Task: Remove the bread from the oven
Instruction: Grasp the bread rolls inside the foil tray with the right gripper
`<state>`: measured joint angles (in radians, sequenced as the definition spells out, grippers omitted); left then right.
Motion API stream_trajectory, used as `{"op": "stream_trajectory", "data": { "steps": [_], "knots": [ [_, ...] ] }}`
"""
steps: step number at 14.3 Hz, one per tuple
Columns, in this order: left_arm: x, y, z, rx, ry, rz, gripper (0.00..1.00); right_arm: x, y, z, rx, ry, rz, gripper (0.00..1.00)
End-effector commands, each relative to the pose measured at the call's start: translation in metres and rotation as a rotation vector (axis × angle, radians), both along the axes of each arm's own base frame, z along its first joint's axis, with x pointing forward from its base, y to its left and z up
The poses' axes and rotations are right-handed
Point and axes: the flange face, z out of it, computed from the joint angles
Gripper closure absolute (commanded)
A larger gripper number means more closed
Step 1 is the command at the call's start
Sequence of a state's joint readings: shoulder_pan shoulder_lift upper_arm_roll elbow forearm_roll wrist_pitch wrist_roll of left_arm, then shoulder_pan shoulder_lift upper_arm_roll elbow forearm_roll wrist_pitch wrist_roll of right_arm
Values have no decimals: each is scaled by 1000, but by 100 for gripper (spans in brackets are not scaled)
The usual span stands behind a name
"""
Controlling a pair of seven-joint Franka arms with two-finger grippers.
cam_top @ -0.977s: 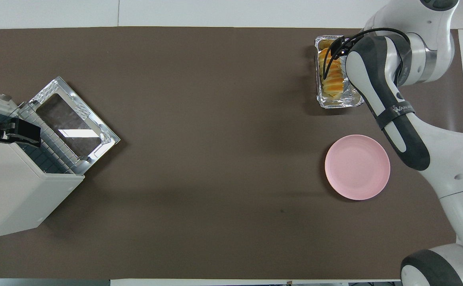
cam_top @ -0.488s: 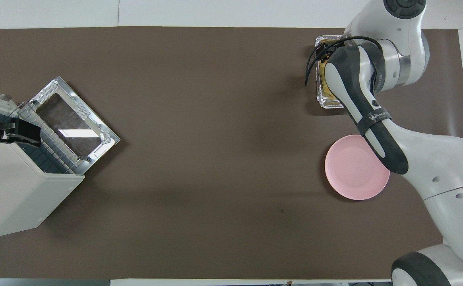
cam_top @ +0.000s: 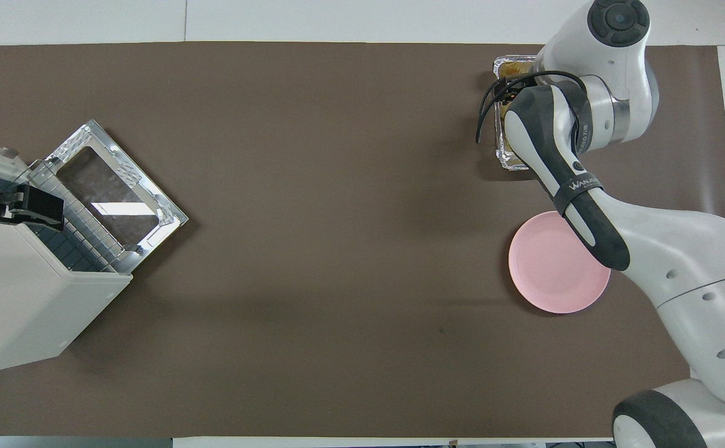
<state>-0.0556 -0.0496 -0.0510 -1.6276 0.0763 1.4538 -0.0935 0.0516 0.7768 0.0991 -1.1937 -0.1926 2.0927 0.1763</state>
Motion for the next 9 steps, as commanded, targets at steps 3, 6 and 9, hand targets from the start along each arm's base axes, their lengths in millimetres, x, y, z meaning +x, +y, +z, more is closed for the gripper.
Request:
{"op": "stream_trajectory", "data": {
  "steps": [3,6,9],
  "knots": [
    [-9,3,3,-13,5,8,0,0,-3,-15,33,0,-29,2],
    [-9,3,3,-13,5,6,0,0,-10,-20,86,4,-59,19],
    [-9,3,2,-13,6,6,0,-2,-8,-25,135,21,-83,53]
  ]
}}
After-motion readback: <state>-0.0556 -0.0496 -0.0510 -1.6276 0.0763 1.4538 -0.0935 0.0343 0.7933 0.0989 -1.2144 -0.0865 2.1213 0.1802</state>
